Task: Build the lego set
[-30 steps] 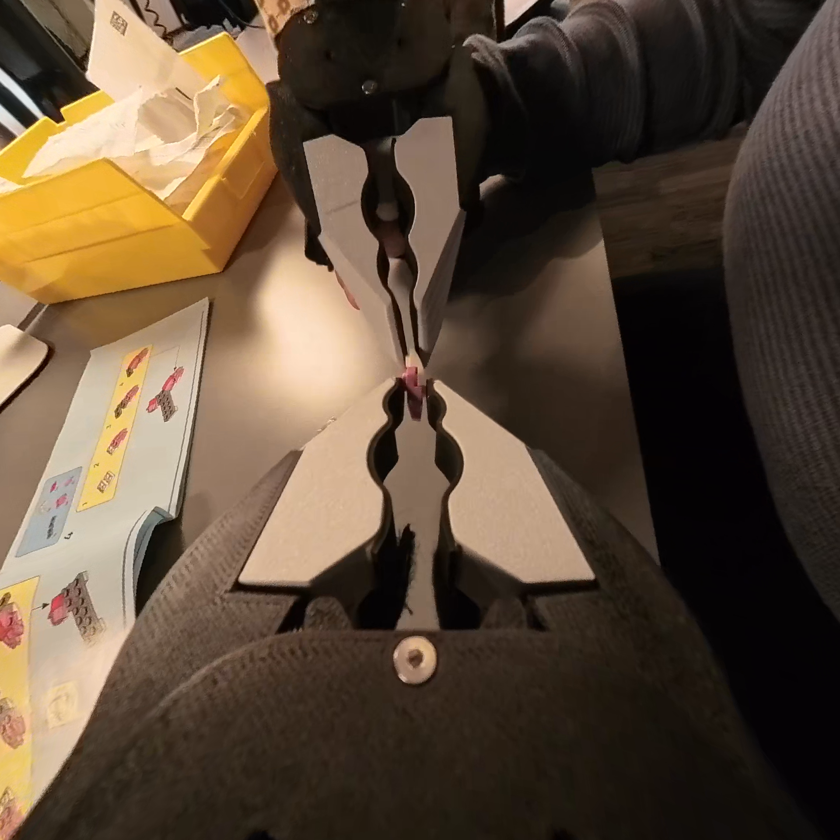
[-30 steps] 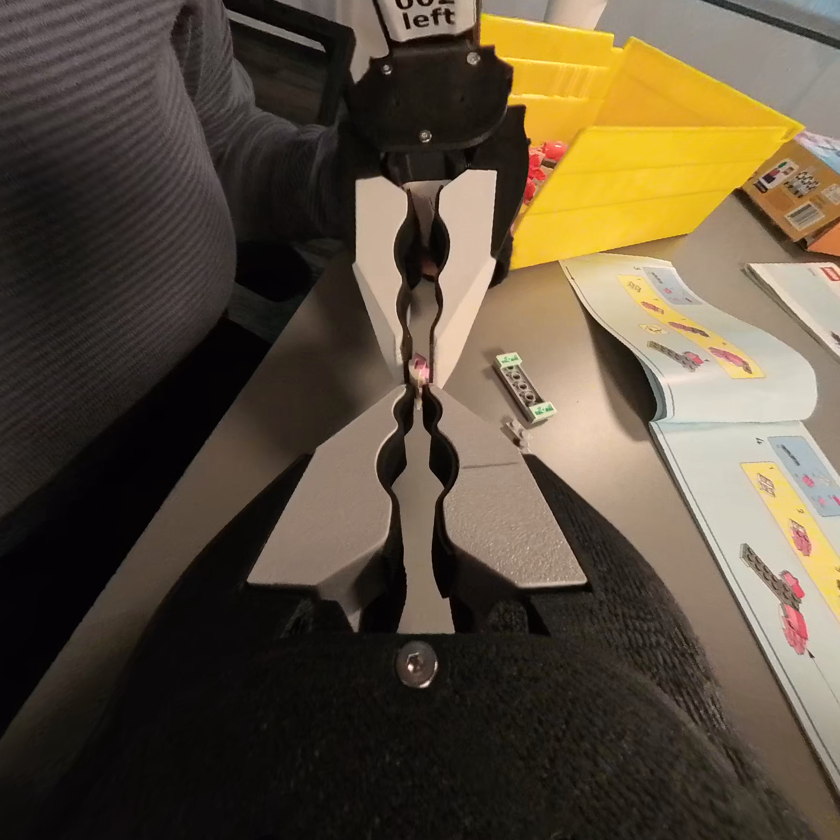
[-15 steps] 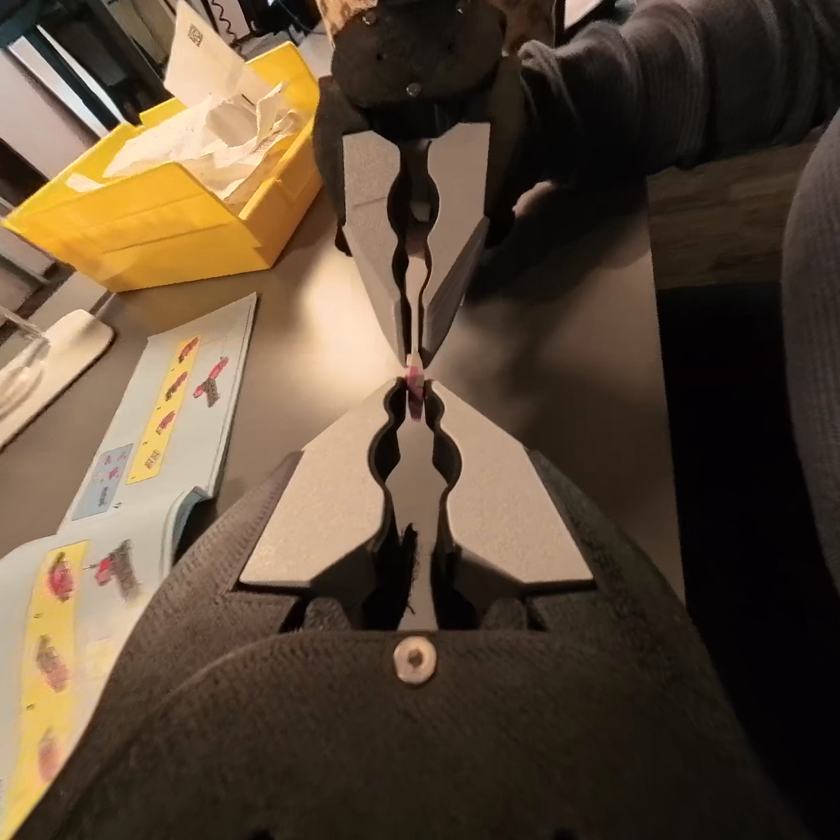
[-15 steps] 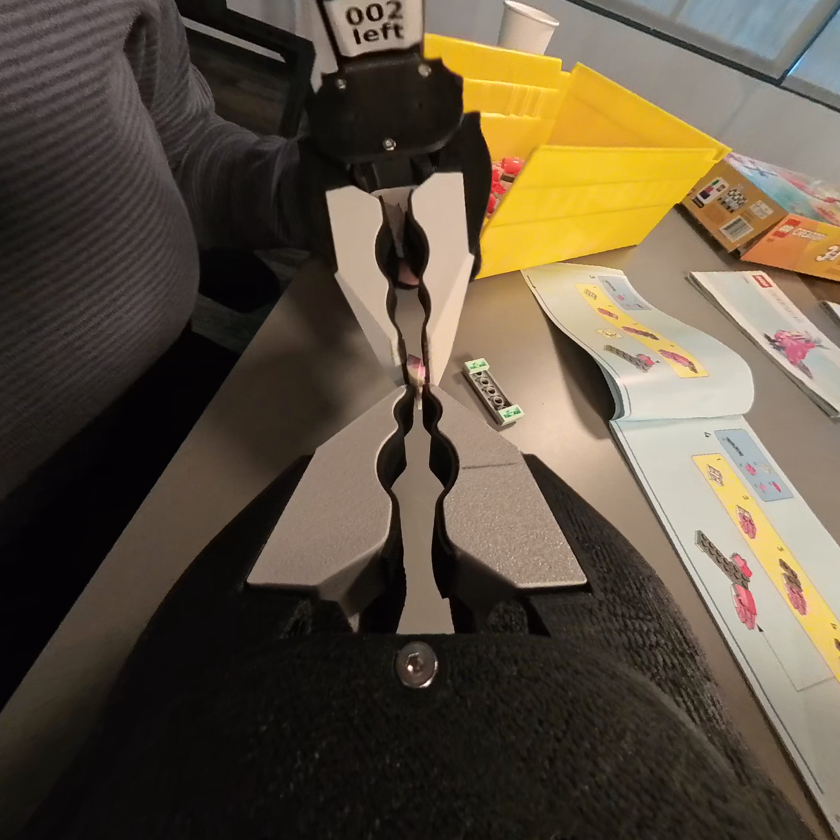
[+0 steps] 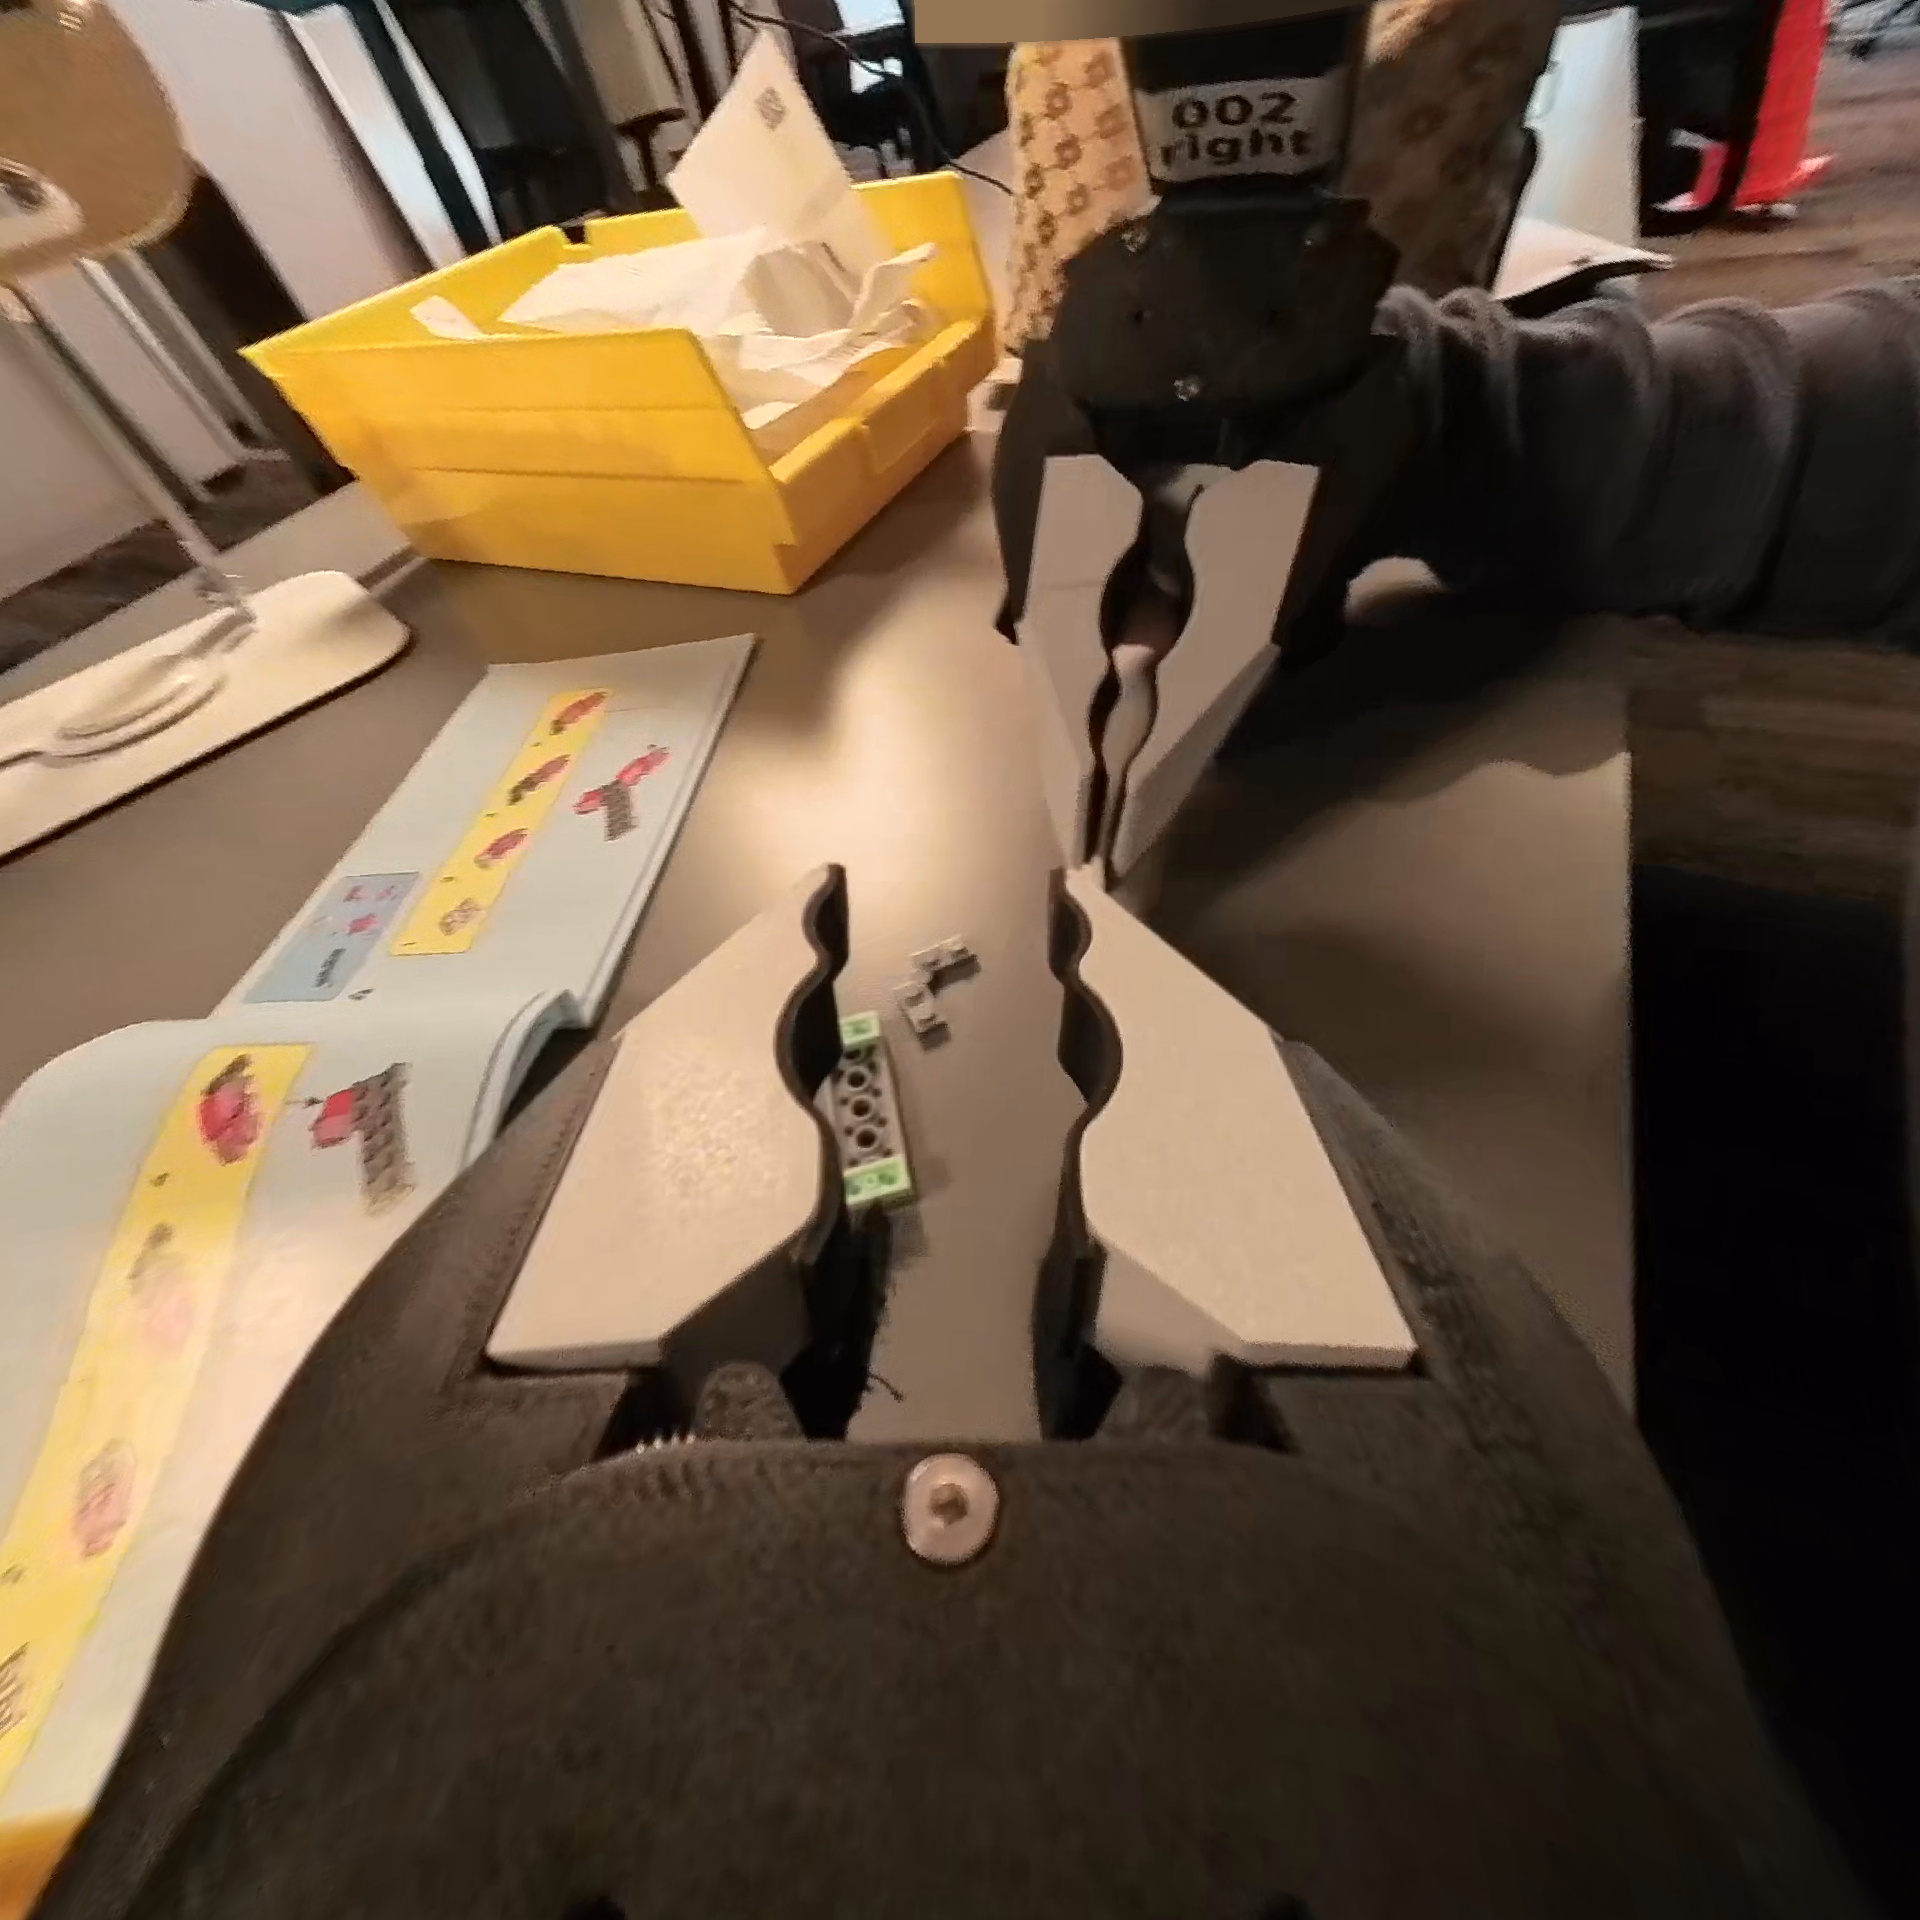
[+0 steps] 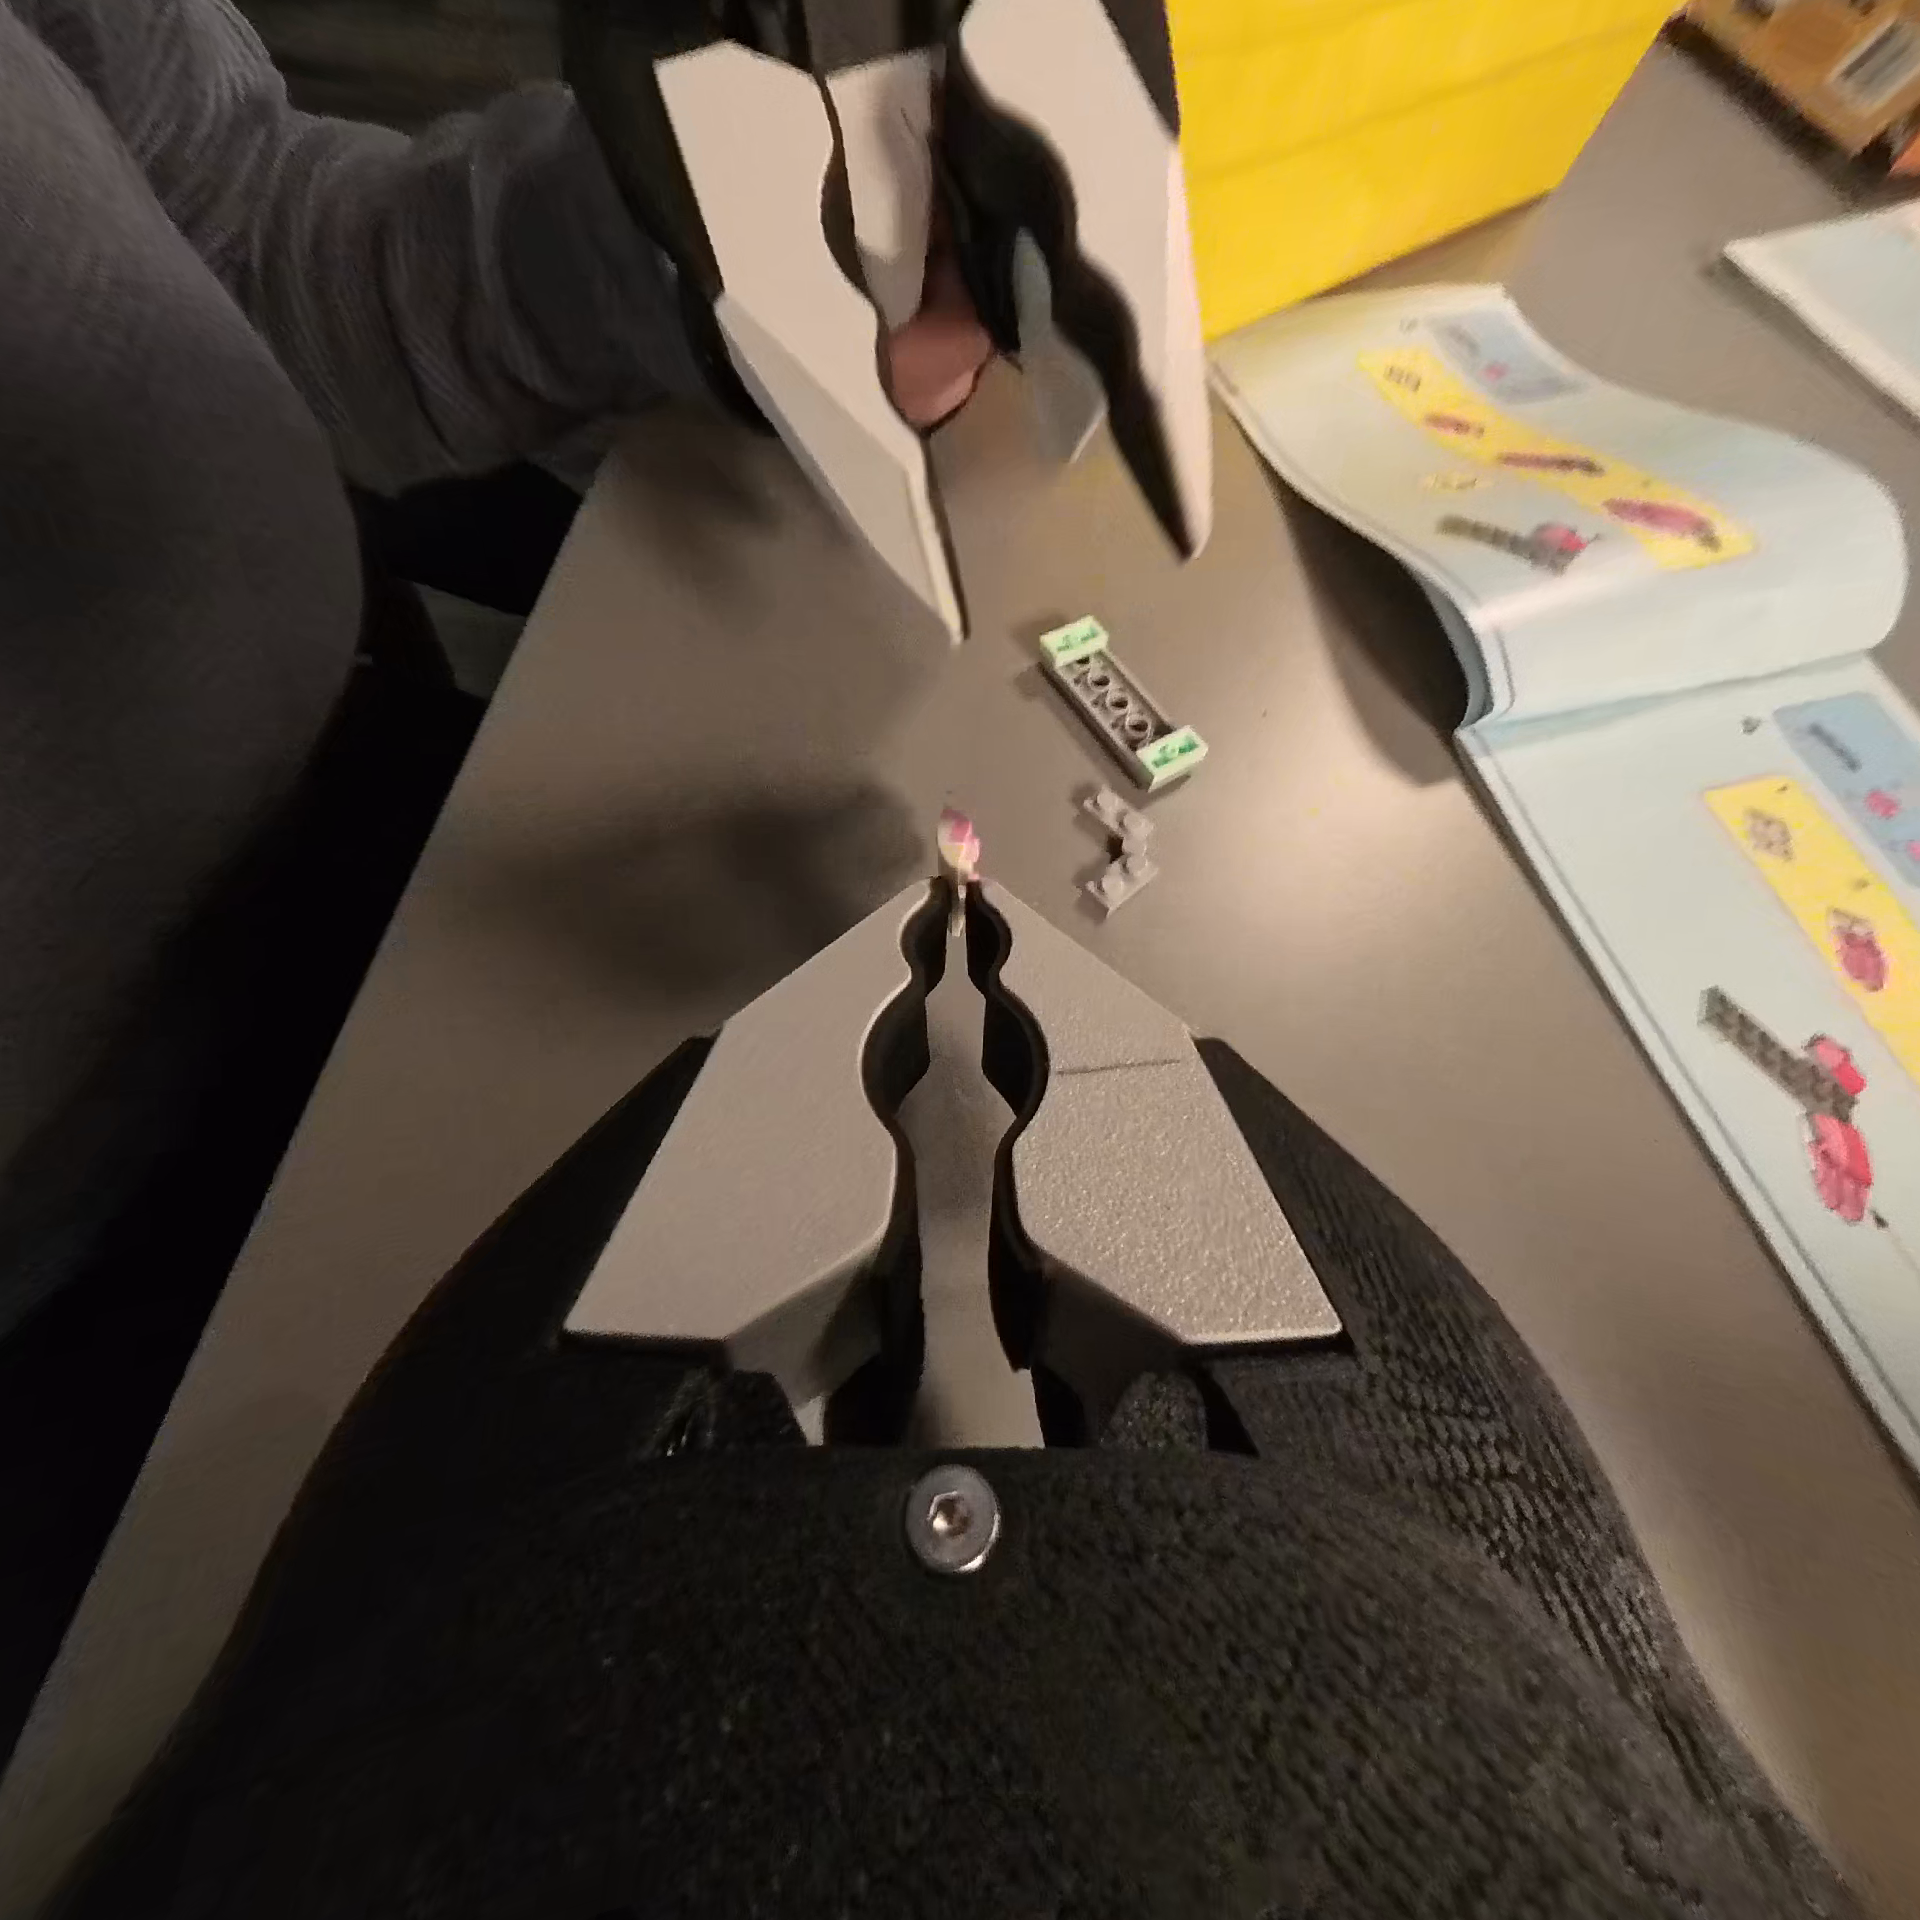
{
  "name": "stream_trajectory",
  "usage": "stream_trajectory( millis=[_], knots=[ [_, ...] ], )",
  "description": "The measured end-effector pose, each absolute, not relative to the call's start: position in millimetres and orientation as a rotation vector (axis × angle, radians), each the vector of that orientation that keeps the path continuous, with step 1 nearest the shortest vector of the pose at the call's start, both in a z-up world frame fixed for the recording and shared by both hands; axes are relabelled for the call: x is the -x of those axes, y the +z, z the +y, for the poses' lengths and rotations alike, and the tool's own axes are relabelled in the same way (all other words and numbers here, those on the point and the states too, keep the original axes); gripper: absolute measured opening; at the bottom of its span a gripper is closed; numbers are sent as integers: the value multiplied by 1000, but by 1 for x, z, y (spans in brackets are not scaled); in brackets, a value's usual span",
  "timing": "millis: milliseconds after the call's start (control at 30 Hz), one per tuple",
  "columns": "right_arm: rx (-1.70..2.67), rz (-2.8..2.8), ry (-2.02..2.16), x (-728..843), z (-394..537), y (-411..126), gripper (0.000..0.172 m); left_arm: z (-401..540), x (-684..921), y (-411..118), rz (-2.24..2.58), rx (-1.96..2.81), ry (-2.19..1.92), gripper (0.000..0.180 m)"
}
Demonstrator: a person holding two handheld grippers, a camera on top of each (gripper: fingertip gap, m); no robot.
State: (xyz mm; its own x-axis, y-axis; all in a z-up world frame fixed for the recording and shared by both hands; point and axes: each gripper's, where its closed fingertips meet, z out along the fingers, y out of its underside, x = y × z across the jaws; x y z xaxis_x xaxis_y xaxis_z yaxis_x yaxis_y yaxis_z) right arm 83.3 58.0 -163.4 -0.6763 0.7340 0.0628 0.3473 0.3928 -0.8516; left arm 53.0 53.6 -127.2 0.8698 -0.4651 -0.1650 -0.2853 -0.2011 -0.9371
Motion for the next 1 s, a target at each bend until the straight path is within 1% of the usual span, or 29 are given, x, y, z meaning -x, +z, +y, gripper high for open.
stream_trajectory(
  millis=[33, 433, 600, 800, 900, 1000],
  knots=[
    [944, -2239, 1192, -84, 59, -166, 0, 55, -50, -126, 550, 1792, -165, 40],
    [1005, -2317, 1080, -87, 64, -184, 0, 55, -46, -123, 514, 1784, -176, 40],
    [1004, -2314, 1090, -87, 64, -183, 14, 55, -46, -123, 512, 1786, -180, 40],
    [925, -2248, 1122, -88, 68, -172, 38, 54, -48, -123, 529, 1781, -185, 42],
    [838, -2154, 1117, -84, 72, -158, 41, 51, -57, -125, 599, 1776, -202, 44],
    [802, -1942, 1083, -67, 84, -134, 42, 49, -61, -128, 637, 1784, -202, 44]
  ],
)
